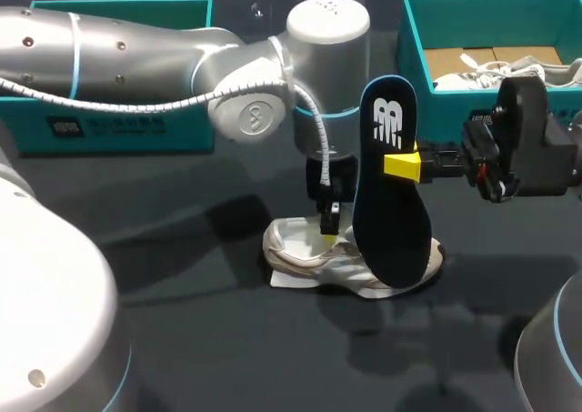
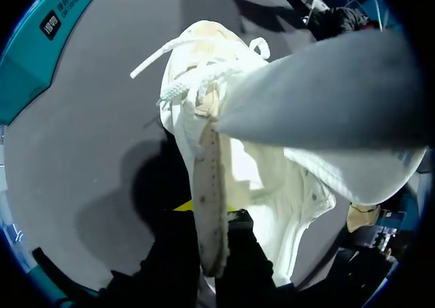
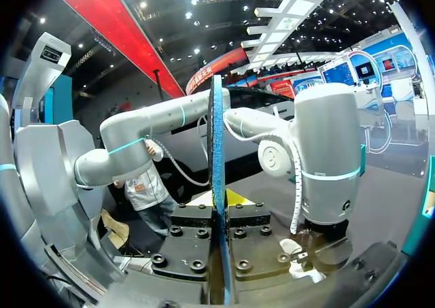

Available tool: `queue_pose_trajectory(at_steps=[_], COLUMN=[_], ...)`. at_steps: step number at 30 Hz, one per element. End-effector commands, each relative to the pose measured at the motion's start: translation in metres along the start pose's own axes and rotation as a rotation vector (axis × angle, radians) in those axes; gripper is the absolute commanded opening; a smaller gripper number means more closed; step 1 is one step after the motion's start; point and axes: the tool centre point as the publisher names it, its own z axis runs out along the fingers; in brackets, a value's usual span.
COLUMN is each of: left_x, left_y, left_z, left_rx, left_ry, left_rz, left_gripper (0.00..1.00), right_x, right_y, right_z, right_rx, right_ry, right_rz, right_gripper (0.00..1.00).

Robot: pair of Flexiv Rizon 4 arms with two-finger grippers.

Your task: Take the shoe out of the shoebox, open the shoe tongue, remove and reinsert the insole, then place the shoe into the shoebox

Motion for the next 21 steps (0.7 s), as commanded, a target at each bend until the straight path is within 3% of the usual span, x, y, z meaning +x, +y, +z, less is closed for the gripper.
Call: queue_pose_trajectory(at_steps=[1,11,16,21], left_x=[0.001,0.005,0.014,0.014], left_y=[0.002,0.003,0.006,0.006], left_z=[-0.011,-0.049,-0.075,-0.075], left_rx=[0.000,-0.039,-0.116,-0.116], left_ry=[0.019,0.113,0.155,0.155], left_rz=[0.017,0.261,0.598,0.598], left_gripper=[0.00,0.00,0.00,0.00], right_x=[0.001,0.001,0.001,0.001], right_y=[-0.001,-0.001,-0.001,-0.001], right_z=[0.001,0.001,0.001,0.001], right_rx=[0.000,0.000,0.000,0.000], right_ry=[-0.004,-0.004,-0.004,-0.004], right_rz=[0.001,0.001,0.001,0.001], right_gripper=[0.00,0.00,0.00,0.00])
